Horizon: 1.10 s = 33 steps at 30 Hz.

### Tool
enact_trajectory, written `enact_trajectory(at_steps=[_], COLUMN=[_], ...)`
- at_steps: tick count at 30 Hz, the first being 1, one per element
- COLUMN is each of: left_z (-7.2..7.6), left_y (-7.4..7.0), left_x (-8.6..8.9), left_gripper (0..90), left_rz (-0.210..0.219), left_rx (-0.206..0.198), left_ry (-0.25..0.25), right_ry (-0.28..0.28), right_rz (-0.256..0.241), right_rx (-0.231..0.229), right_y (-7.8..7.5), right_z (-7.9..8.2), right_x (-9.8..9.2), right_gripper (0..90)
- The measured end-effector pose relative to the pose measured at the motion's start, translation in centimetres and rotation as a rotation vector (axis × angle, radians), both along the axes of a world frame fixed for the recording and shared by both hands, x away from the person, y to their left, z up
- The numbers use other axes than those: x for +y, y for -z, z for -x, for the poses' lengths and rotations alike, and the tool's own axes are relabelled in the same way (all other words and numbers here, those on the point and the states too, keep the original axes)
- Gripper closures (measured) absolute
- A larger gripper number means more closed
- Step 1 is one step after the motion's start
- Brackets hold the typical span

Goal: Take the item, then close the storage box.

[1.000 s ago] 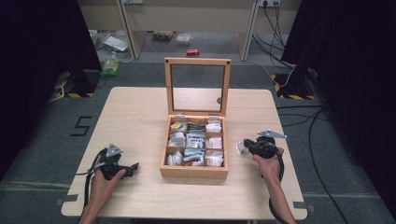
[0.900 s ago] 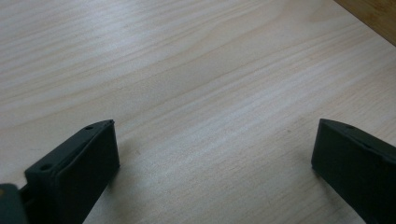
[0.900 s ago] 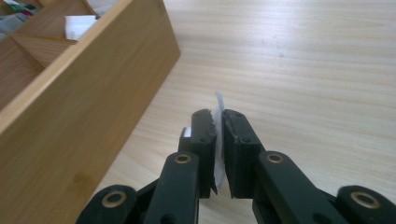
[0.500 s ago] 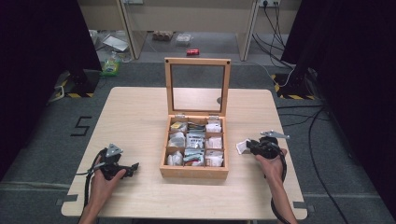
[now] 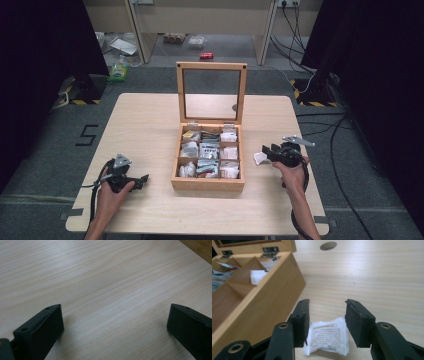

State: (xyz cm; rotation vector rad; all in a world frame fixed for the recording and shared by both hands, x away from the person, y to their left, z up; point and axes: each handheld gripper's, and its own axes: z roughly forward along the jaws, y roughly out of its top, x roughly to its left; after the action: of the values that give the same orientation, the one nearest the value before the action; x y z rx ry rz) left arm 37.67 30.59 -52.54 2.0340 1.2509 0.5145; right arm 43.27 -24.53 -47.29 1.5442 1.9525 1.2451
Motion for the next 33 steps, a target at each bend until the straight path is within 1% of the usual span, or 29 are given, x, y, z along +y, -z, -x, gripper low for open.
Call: enact_trajectory(at_steps=[1,6,7,9,10,12,15,22,33], left_z=[0.0,0.0,0.0,0.0,0.0,0.0,0.0,0.1,0.1], left_y=[0.0,0.0,0.0,0.0,0.0,0.0,0.0,0.0,0.0], left_x=[0.0,0.0,0.0,0.0,0.0,0.0,0.0,0.0,0.0], left_gripper=[0.0,0.1,0.1,0.1,0.1,0.0,0.0,0.1,0.0], left_rz=[0.000,0.000,0.000,0.000,0.000,0.000,0.000,-0.001,-0.001], left_rx=[0.000,-0.001,-0.001,-0.001,-0.001,0.000,-0.001,-0.001,0.000], left_ry=[0.000,0.000,-0.001,-0.001,-0.001,-0.001,-0.001,-0.002,0.000], right_ry=[-0.007,-0.018,-0.030,-0.038,-0.046,-0.058,-0.064,-0.074,-0.108], right_rz=[-0.013,-0.020,-0.027,-0.026,-0.021,-0.021,-0.016,-0.012,-0.006], right_rx=[-0.004,-0.014,-0.018,-0.017,-0.024,-0.029,-0.030,-0.027,-0.053], right_y=[-0.3,-0.8,-1.1,-1.2,-1.4,-1.7,-1.8,-1.8,-2.5], right_z=[-0.1,-0.3,-0.4,-0.5,-0.6,-0.6,-0.6,-0.7,-1.2], right_x=[0.2,0.5,0.7,0.8,1.1,1.3,1.5,2.1,3.3], right_gripper=[52.0,49.1,47.3,46.5,44.3,43.3,41.5,40.2,37.7])
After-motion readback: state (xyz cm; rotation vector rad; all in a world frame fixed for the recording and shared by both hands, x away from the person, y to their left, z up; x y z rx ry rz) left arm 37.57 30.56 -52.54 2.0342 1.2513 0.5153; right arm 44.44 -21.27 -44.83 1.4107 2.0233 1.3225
